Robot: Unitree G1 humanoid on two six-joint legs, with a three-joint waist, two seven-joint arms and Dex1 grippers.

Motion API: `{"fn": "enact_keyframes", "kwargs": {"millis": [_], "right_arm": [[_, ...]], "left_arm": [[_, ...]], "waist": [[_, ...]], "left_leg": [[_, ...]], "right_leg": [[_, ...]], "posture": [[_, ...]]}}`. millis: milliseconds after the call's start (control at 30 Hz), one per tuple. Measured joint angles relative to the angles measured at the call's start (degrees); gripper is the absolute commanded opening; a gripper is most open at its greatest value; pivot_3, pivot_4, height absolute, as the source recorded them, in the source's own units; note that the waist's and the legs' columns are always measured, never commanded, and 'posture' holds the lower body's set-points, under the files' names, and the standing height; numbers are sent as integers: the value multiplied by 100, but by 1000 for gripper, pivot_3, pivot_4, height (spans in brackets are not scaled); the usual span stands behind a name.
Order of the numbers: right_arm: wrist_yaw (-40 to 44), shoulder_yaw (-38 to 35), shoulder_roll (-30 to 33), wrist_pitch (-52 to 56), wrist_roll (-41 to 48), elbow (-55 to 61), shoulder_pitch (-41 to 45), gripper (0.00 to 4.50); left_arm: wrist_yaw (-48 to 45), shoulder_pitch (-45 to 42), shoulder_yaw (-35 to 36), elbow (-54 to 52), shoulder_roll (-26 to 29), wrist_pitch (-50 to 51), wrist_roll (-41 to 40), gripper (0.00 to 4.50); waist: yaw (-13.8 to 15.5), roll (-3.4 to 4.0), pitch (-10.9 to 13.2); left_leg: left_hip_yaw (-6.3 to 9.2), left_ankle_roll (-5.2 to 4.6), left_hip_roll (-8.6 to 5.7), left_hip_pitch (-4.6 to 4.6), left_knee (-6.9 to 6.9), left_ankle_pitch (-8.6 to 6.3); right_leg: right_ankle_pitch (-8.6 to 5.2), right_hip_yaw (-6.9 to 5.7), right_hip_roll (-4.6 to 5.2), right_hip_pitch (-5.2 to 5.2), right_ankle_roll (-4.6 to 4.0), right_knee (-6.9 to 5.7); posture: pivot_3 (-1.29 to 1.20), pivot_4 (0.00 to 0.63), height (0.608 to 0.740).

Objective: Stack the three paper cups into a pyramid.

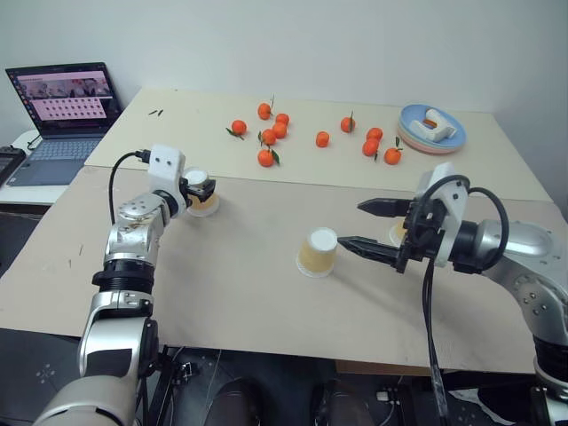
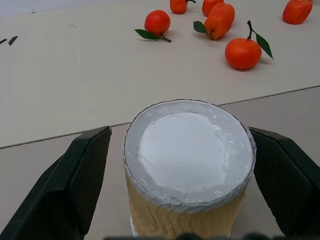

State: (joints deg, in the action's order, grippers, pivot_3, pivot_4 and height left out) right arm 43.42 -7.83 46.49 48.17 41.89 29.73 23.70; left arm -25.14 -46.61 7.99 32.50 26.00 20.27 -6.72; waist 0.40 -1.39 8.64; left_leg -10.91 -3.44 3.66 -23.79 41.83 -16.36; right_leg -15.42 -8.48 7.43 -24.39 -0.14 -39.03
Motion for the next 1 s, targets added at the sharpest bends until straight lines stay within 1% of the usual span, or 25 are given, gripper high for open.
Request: {"fn": "enact_keyframes", "kwargs": {"millis": [100,133,167,267,300,633,700,800,833,900,1000], "right_arm": [[-21,-9,0,0,0,0,-6,4500],[-27,-17,0,0,0,0,-11,4500],[-33,-25,0,0,0,0,-18,4500],[-66,-52,1,0,0,0,-28,4500],[-79,-66,3,0,0,1,-28,4500],[-125,-146,11,0,-7,0,-29,4500],[-151,-149,11,0,-18,-6,-41,4500],[-201,-144,7,-2,-49,-8,-41,4500],[-218,-139,7,-3,-74,-13,-42,4500],[-234,-131,6,-6,-128,-54,-45,4500],[-239,-104,5,-11,-217,-98,-61,4500]], "left_arm": [[-17,0,-11,1,-12,4,-3,4481],[-19,0,-14,3,-18,6,-3,3953],[-19,0,-18,10,-20,9,-4,3819],[-23,0,-16,63,-26,7,-17,2718],[-23,-1,-16,66,-25,7,-17,2459],[-104,-29,-17,100,-35,-29,-37,2389],[-512,-25,10,-114,-98,-87,-299,2389],[-1484,-9,-44,-1218,-173,-93,-995,2389],[-1923,-8,-111,-1717,-93,52,-1284,2389],[-2638,46,-371,-2303,179,382,-1592,2389],[-3479,414,-794,-2626,575,762,-1801,2389]], "waist": [[1,0,0],[2,0,0],[1,0,0],[-2,0,0],[-2,0,0],[1,0,0],[11,-7,4],[20,-15,9],[8,-14,8],[-17,-9,6],[-96,0,1]], "left_leg": [[0,0,0,0,0,0],[0,0,-1,0,0,0],[0,0,0,0,0,0],[0,0,0,0,0,0],[0,0,-1,1,0,0],[0,0,-1,0,0,0],[1,0,0,-6,1,0],[3,0,0,-23,8,0],[2,0,-3,-22,5,0],[-1,0,-4,-12,0,0],[-7,2,-1,8,-5,1]], "right_leg": [[0,0,0,0,0,0],[0,0,0,0,0,0],[0,0,0,0,0,0],[0,0,0,0,0,0],[0,0,0,1,0,0],[0,0,0,1,0,0],[0,-4,0,-3,0,0],[0,-8,1,-15,0,2],[0,-6,1,-13,1,3],[-2,-4,-1,-12,3,2],[-3,4,-4,0,5,-6]], "posture": [[0,150,703],[0,150,703],[0,150,703],[0,150,703],[0,150,703],[0,150,703],[0,150,703],[0,150,703],[0,150,703],[0,150,703],[0,150,703]]}}
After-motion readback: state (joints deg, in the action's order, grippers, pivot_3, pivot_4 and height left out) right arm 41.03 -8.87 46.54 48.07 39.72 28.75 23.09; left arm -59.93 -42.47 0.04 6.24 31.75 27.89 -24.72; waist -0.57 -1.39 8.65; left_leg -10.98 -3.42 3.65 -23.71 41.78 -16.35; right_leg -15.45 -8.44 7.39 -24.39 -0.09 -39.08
